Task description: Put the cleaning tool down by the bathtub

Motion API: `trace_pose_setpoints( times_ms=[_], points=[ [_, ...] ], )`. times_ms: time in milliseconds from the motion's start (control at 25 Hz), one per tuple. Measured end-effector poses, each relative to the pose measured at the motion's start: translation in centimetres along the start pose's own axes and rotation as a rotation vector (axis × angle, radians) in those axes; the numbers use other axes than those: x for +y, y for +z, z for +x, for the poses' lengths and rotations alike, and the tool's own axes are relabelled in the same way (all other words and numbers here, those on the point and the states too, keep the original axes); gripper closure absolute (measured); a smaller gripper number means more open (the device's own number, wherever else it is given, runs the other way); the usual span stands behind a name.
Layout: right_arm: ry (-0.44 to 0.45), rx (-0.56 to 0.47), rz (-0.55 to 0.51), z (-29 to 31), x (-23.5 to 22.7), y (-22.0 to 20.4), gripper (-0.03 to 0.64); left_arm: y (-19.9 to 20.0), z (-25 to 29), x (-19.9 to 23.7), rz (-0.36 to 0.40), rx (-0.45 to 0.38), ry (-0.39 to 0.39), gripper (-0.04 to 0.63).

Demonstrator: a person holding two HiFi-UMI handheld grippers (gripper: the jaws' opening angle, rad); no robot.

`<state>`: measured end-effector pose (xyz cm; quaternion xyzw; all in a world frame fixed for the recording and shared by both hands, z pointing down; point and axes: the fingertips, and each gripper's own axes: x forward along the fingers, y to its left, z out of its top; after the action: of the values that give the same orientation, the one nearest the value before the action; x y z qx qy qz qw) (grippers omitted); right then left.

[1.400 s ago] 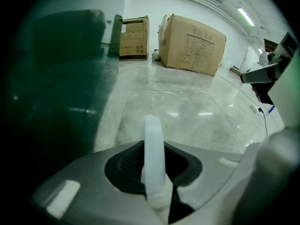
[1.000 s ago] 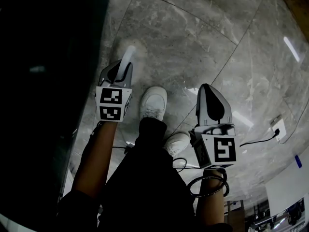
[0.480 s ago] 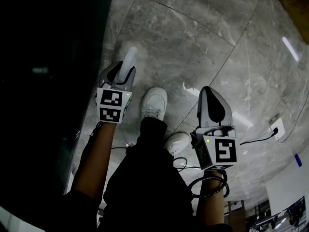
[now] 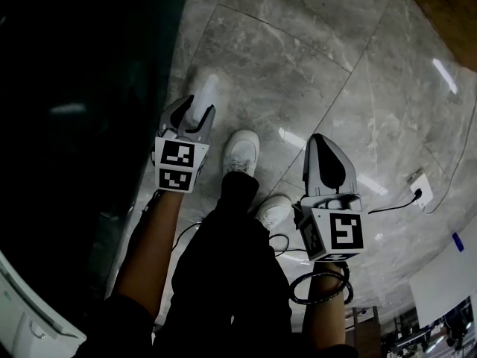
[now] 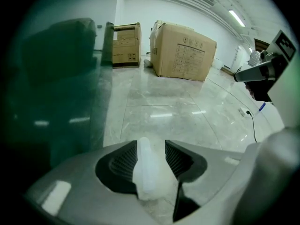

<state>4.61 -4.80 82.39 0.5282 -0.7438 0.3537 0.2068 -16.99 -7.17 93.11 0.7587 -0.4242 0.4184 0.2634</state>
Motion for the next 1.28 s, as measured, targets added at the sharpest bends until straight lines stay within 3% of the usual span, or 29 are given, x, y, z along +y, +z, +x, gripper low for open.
trace_pose_setpoints(
  times_ms=[600, 960, 1280],
  points=[
    [0.004, -0.051, -0.026, -7.6, 3.6, 8.1, 0.601, 8.2, -9.5, -3.7, 0.063, -0.063, -0.014, 0.480],
    [-0.007, -0.092, -0.043, -11.6, 5.3, 12.1, 0.601, 11.2, -15.3, -5.4, 0.158, -0.085, -0.022, 0.594],
    [0.000, -0.132, -0.068, -14.4, 6.9, 16.5, 0.601, 14.5, -20.3, -6.1, 0.122, -0.123, -0.017, 0.594]
  ],
)
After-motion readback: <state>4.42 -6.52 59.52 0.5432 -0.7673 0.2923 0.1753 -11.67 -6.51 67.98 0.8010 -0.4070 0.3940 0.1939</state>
